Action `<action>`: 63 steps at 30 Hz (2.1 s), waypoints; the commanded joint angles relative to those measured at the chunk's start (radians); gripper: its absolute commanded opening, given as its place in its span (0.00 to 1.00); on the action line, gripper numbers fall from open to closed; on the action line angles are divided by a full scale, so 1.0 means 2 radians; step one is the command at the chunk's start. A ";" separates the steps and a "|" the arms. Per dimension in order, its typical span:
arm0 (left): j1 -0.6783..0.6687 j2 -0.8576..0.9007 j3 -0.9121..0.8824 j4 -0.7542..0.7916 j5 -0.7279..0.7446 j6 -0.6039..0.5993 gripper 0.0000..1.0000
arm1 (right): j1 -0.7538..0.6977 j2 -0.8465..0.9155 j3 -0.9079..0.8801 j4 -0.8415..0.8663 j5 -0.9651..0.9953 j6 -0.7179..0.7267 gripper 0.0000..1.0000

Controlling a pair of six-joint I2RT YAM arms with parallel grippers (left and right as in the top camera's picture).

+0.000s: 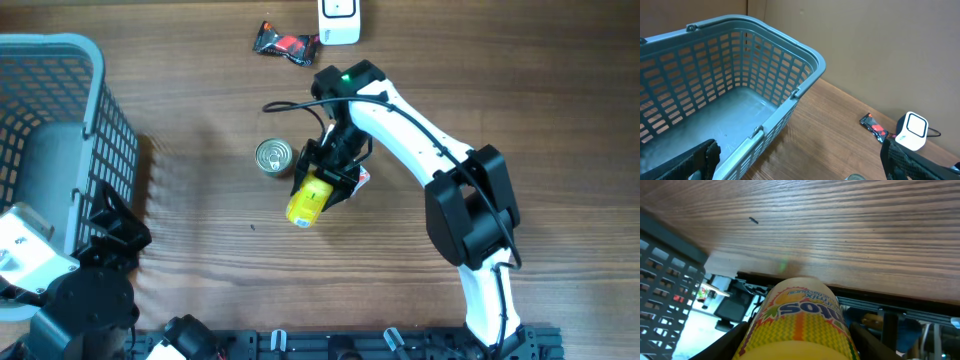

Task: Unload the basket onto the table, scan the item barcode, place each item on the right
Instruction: 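Lift the Mentos container with the right gripper, then carry the Mentos container to the scanner with the right gripper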

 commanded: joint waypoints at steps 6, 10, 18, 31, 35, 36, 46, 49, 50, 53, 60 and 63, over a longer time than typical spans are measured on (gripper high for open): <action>0.003 0.000 0.006 -0.001 0.003 -0.008 1.00 | -0.002 -0.016 0.013 -0.008 0.002 0.014 0.39; 0.003 0.000 0.006 -0.001 0.006 -0.008 1.00 | -0.002 -0.016 0.013 0.002 0.003 -0.006 0.33; 0.003 0.000 0.006 -0.001 0.016 -0.008 1.00 | -0.013 -0.016 0.013 0.107 0.047 -0.074 0.41; 0.003 0.000 -0.002 -0.001 0.036 -0.008 1.00 | -0.072 -0.016 0.013 0.247 0.181 -0.197 0.44; 0.003 0.006 -0.019 0.000 0.052 -0.009 1.00 | -0.076 -0.016 0.013 0.331 0.252 -0.241 0.51; 0.003 0.009 -0.024 0.000 0.057 -0.008 1.00 | -0.076 -0.016 0.013 0.357 0.258 -0.257 0.53; 0.003 0.062 -0.040 0.000 0.079 -0.027 1.00 | -0.077 -0.009 0.013 0.562 0.377 -0.276 0.59; 0.003 0.076 -0.040 0.000 0.078 -0.027 1.00 | -0.077 0.000 0.013 0.610 0.396 -0.281 0.59; 0.003 0.078 -0.040 0.000 0.077 -0.027 1.00 | -0.077 0.006 0.013 0.629 0.397 -0.288 0.58; 0.003 0.084 -0.040 -0.002 0.066 -0.027 1.00 | -0.077 0.020 0.013 0.677 0.413 -0.304 0.55; 0.003 0.084 -0.040 -0.014 0.056 -0.027 1.00 | -0.080 0.058 0.013 0.770 0.431 -0.304 0.55; 0.003 0.084 -0.040 -0.015 0.056 -0.027 1.00 | -0.084 0.076 0.013 0.810 0.431 -0.304 0.58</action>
